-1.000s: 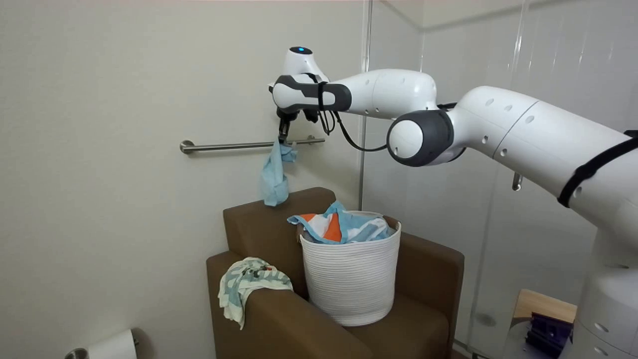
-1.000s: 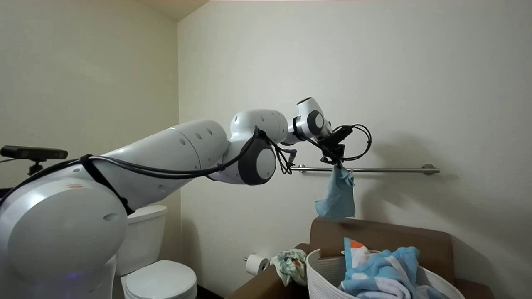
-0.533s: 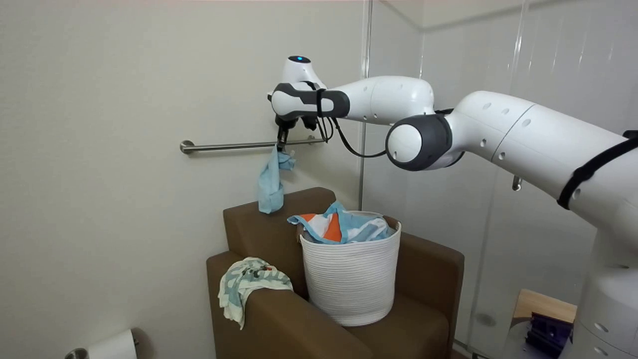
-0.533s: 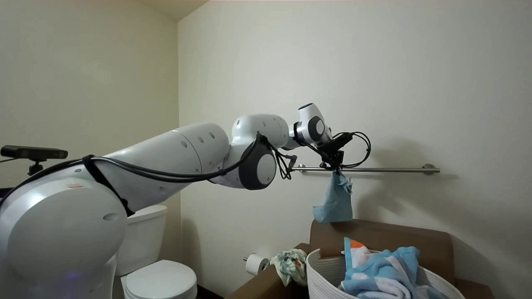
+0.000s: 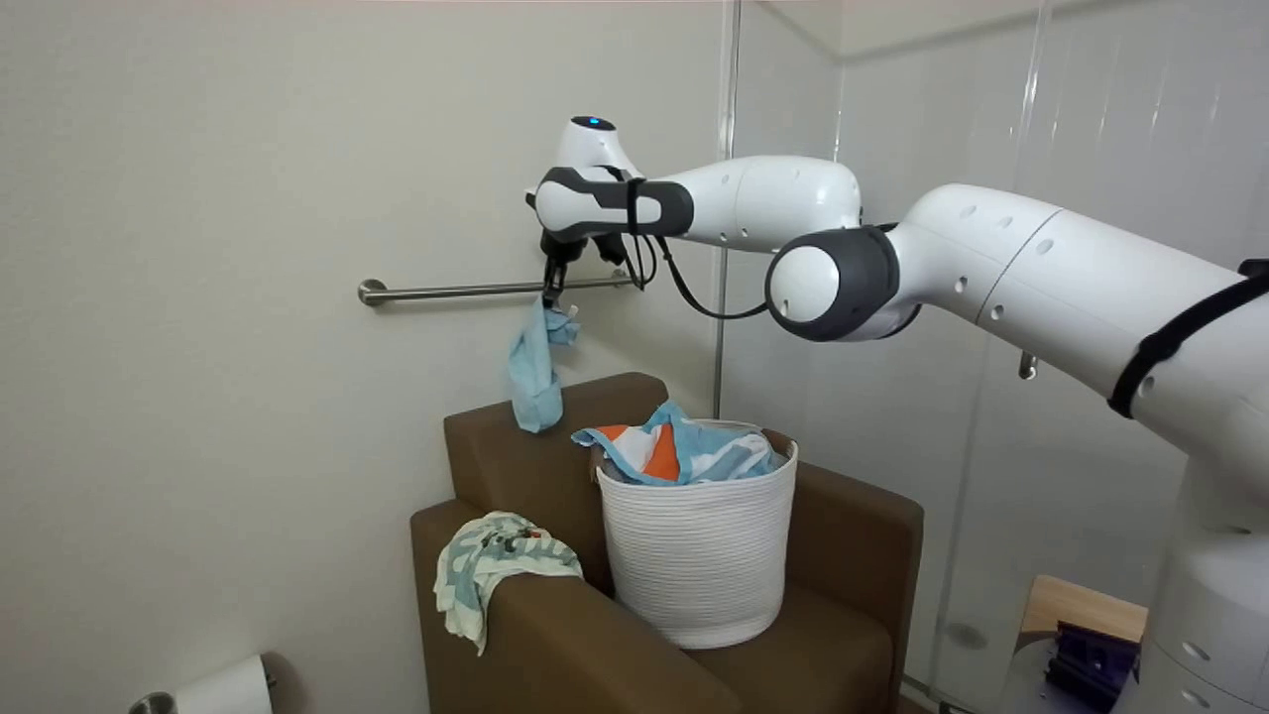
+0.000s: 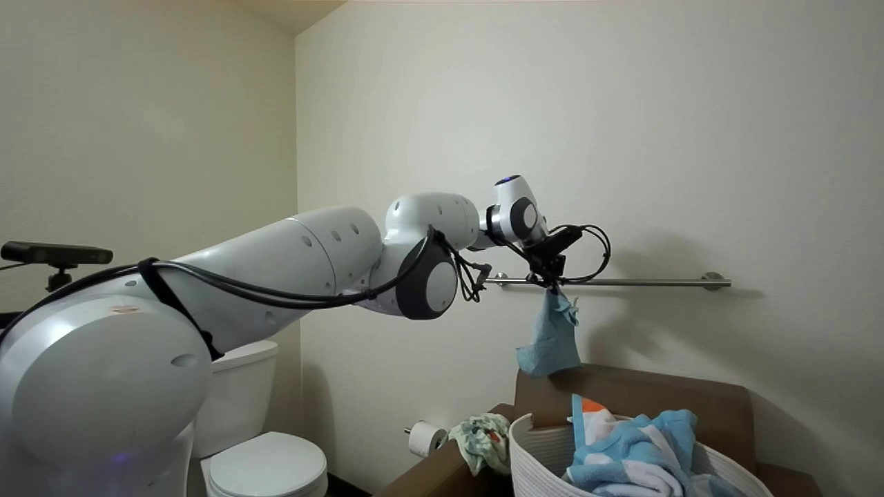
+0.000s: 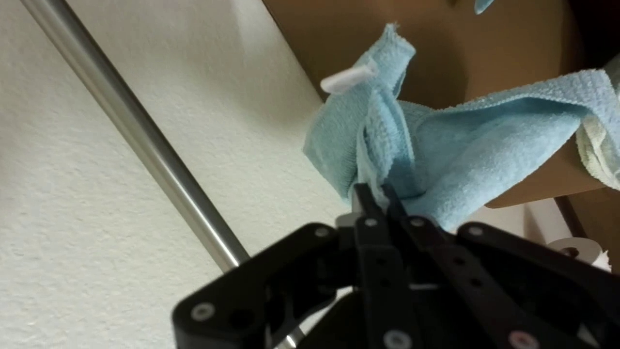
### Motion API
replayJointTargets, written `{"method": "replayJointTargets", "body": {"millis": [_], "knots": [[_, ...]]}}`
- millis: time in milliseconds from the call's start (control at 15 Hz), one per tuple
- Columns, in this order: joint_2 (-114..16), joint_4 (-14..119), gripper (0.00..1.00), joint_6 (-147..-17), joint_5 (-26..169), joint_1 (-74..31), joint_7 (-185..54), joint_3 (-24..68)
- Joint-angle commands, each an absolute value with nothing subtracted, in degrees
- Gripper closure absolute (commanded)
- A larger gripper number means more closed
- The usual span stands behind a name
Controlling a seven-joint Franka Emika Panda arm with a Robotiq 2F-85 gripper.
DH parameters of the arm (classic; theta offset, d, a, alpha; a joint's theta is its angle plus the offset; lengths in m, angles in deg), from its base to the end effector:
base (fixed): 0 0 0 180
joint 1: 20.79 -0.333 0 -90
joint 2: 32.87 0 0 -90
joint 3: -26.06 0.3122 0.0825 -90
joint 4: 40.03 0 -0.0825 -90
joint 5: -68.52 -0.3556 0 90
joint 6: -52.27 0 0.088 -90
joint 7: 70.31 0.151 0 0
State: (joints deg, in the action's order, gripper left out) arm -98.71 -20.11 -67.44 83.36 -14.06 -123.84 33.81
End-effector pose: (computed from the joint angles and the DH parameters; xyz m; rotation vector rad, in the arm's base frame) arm 0.8203 -0.0842 0.4203 2.4062 1.1534 0.6284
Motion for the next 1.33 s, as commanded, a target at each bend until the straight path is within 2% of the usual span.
{"method": "replayJointTargets", "body": {"millis": [0, 1267], "knots": [[-98.6, -20.1, 0.97, -67.7, 82.2, -13.2, -127.4, 35.8], [-98.7, -20.1, 0.96, -67.4, 83.4, -13.7, -124.8, 35.6]]}}
